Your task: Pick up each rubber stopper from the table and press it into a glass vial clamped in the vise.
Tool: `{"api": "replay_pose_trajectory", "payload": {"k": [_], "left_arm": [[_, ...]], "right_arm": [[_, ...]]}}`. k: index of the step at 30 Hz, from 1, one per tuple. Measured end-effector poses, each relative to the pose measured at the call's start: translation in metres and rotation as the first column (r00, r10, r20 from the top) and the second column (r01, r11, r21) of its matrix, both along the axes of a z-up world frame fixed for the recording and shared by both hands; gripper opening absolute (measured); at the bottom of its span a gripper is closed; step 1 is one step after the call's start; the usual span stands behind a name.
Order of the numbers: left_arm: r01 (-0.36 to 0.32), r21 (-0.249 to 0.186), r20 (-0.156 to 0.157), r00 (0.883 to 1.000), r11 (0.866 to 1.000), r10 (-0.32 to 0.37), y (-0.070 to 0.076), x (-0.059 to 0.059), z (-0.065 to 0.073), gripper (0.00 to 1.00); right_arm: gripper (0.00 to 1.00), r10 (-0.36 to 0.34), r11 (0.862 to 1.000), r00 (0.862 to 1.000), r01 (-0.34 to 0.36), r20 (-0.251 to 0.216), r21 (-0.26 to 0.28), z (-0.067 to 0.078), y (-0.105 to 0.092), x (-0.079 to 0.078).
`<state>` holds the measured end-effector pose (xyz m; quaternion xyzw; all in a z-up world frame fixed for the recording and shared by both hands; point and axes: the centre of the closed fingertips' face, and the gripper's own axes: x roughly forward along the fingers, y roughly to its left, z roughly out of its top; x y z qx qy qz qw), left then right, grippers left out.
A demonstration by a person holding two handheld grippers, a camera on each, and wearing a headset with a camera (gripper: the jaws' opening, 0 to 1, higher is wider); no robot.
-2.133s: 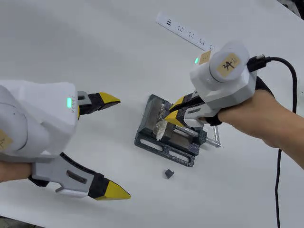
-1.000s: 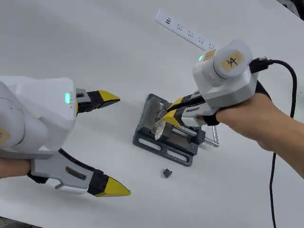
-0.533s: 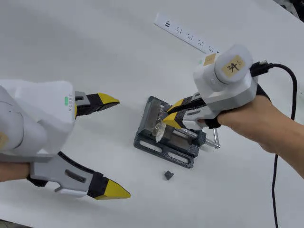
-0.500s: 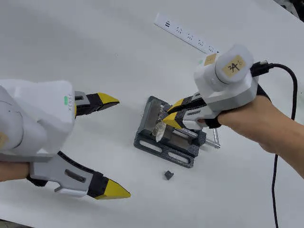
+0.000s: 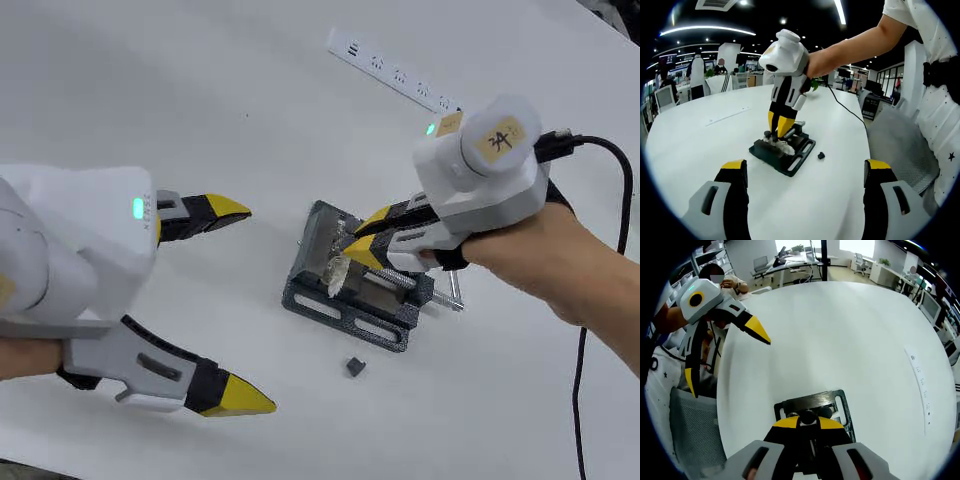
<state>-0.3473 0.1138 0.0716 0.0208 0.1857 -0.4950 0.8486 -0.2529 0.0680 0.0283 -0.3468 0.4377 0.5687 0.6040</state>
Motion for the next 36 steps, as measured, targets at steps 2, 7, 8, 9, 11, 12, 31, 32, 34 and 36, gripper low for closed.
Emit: {"api": "replay_pose_trajectory", "payload": {"k": [2, 7, 8, 9, 11, 12, 31, 32, 34, 36], "left_arm": [[0.0, 0.0, 0.001, 1.0, 1.0, 0.0, 0.0, 0.0, 0.0, 0.96], [-0.001, -0.002, 0.0, 1.0, 1.0, 0.001, 0.0, 0.0, 0.0, 0.96], [-0.001, -0.001, 0.0, 1.0, 1.0, 0.001, 0.0, 0.0, 0.0, 0.96], [0.0, 0.0, 0.0, 1.0, 1.0, 0.0, -0.001, 0.0, -0.001, 0.96], [0.001, -0.003, -0.001, 1.0, 1.0, -0.001, -0.001, -0.001, 0.0, 0.96], [0.001, -0.003, -0.002, 1.0, 1.0, -0.001, -0.001, -0.001, 0.0, 0.96], [-0.002, -0.009, -0.006, 1.0, 1.0, 0.002, 0.0, -0.001, -0.002, 0.94], [-0.003, -0.01, -0.005, 1.0, 1.0, 0.003, 0.001, -0.001, -0.002, 0.94], [-0.007, -0.014, -0.004, 1.0, 1.0, 0.007, 0.001, 0.0, -0.001, 0.94], [-0.008, -0.016, -0.006, 1.0, 1.0, 0.008, 0.001, 0.001, -0.001, 0.94]], "right_arm": [[0.07, -0.001, 1.0, 1.0, 0.001, 0.001, 0.007, 0.003, 0.0, 0.0], [0.02, 0.018, 1.0, 1.0, -0.018, 0.024, 0.01, 0.01, 0.0, 0.0], [0.01, 0.026, 1.0, 0.999, -0.026, 0.024, 0.009, 0.01, 0.0, 0.0], [0.0, 0.03, 1.0, 0.999, -0.03, 0.023, 0.008, 0.009, 0.0, 0.0], [0.0, 0.038, 0.999, 0.999, -0.038, 0.021, 0.006, 0.007, 0.001, -0.001], [0.0, 0.04, 0.999, 0.999, -0.041, 0.02, 0.006, 0.007, 0.002, -0.001], [0.01, 0.1, 0.994, 0.993, -0.098, 0.058, -0.046, -0.001, 0.004, -0.002], [0.01, 0.107, 0.993, 0.992, -0.104, 0.063, -0.05, -0.001, 0.004, -0.003], [0.01, 0.118, 0.992, 0.99, -0.113, 0.072, -0.062, -0.001, 0.004, -0.002], [0.01, 0.108, 0.992, 0.992, -0.103, 0.072, -0.069, -0.002, 0.004, 0.0]]}}
